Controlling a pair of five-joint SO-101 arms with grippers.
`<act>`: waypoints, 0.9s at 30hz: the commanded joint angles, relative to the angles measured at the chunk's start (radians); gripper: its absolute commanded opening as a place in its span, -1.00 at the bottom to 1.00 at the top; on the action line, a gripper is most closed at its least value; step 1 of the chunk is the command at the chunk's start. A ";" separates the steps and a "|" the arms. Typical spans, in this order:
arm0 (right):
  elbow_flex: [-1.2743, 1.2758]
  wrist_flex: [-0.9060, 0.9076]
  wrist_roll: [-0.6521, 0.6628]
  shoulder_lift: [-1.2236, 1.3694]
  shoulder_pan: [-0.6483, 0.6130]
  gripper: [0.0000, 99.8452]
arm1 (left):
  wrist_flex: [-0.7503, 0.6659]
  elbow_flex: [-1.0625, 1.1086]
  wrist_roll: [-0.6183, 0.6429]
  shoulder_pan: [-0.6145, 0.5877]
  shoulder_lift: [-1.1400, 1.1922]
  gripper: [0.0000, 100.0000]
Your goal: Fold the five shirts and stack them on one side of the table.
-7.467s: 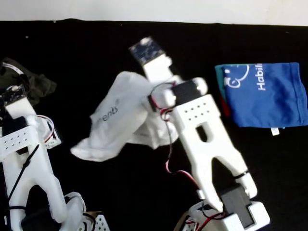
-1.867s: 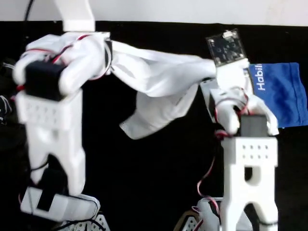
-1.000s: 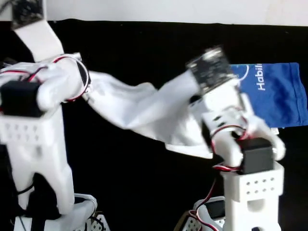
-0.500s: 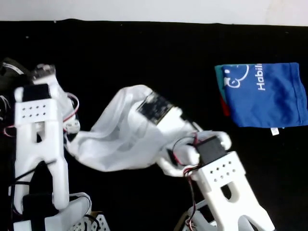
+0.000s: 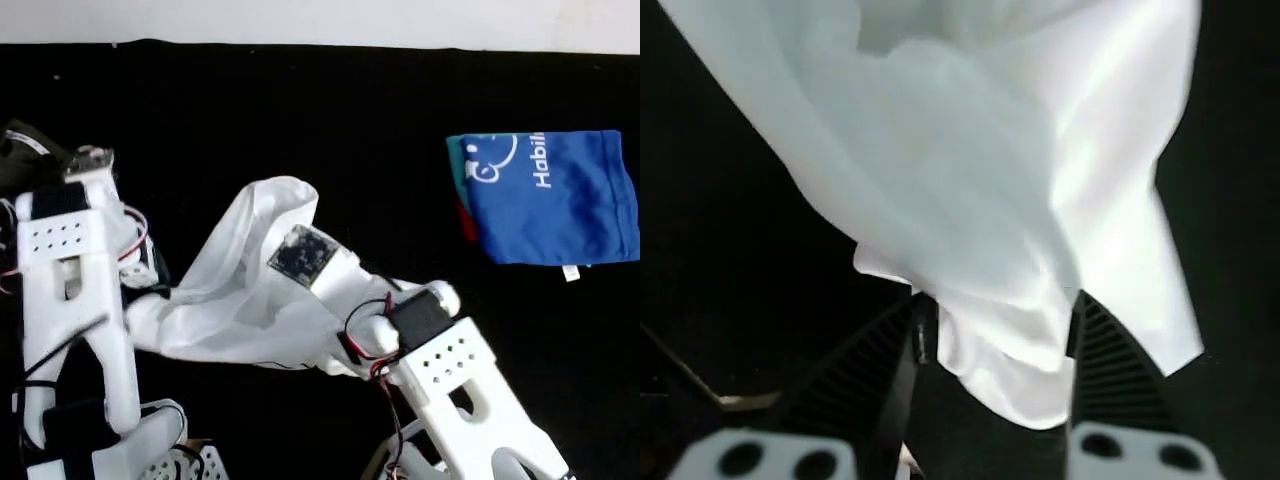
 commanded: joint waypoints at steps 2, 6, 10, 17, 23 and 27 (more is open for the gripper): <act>-0.166 0.039 -0.012 0.001 -0.008 -0.57 | 0.115 -0.088 -0.011 0.180 -0.015 -0.58; -0.203 0.033 -0.012 0.002 0.024 -0.57 | 0.023 0.036 -0.089 0.280 -0.015 -0.58; -0.203 0.031 -0.008 0.002 0.133 -0.57 | -0.180 0.216 -0.092 0.286 -0.012 -0.57; -0.203 0.031 -0.006 0.002 0.197 -0.57 | -0.285 0.240 -0.092 0.289 0.205 -0.57; -0.202 0.031 -0.008 0.002 0.200 -0.57 | -0.292 0.107 -0.095 0.285 0.397 -0.58; -0.200 0.031 -0.011 0.004 0.200 -0.57 | -0.284 0.012 -0.095 0.285 0.455 -0.79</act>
